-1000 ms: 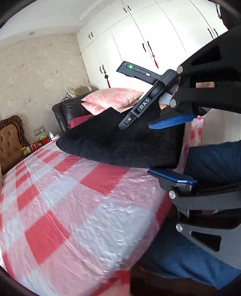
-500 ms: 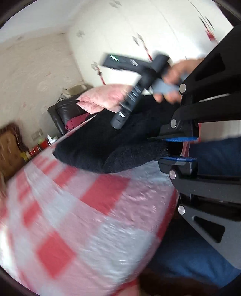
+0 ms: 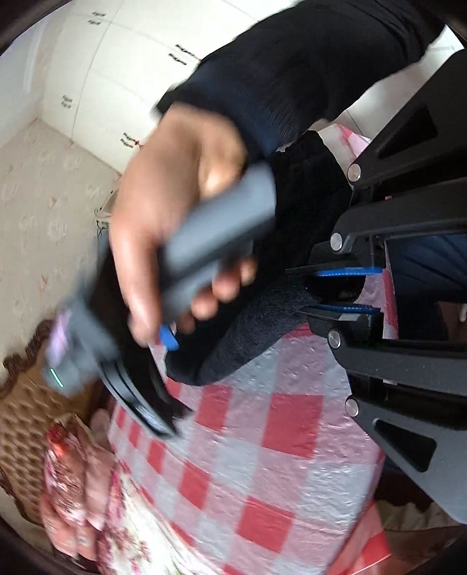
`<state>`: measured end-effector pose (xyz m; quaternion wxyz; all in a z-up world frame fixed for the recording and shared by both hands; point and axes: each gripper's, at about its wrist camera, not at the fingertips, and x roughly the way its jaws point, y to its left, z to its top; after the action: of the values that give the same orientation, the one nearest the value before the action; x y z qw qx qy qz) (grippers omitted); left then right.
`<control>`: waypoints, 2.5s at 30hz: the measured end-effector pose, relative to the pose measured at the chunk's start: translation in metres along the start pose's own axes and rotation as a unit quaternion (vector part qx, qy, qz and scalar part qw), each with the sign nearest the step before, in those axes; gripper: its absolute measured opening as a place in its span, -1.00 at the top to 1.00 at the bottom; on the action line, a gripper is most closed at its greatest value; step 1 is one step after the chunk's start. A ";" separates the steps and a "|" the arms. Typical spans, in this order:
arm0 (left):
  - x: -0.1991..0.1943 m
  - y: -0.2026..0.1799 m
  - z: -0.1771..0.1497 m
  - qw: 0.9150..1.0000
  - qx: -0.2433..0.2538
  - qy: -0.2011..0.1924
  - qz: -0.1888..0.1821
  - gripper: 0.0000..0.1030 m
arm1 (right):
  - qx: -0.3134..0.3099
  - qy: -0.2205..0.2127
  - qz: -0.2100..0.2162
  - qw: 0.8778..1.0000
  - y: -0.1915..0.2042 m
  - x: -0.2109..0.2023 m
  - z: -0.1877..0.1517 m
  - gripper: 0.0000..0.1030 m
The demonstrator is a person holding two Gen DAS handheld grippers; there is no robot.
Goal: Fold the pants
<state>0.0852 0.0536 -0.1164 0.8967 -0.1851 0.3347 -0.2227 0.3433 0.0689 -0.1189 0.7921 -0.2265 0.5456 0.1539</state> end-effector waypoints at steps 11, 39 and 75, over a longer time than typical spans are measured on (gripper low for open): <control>-0.013 -0.020 0.010 0.999 0.033 -0.019 -0.028 0.88 | 0.093 -0.043 0.132 0.986 -0.086 -0.025 -0.011 0.71; 0.217 -0.344 -0.139 0.868 0.494 0.002 0.046 0.88 | 0.346 -0.173 0.320 0.865 -0.457 0.020 -0.320 0.05; 0.192 -0.098 0.014 0.977 -0.099 0.159 -0.102 -0.29 | 0.408 -0.147 0.088 0.896 -0.367 -0.017 -0.440 -0.30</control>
<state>0.1981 -0.1261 -0.1586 0.7816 -0.2687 0.4729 -0.3055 0.1680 -0.4743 -0.1659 0.8694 0.1913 0.4552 0.0185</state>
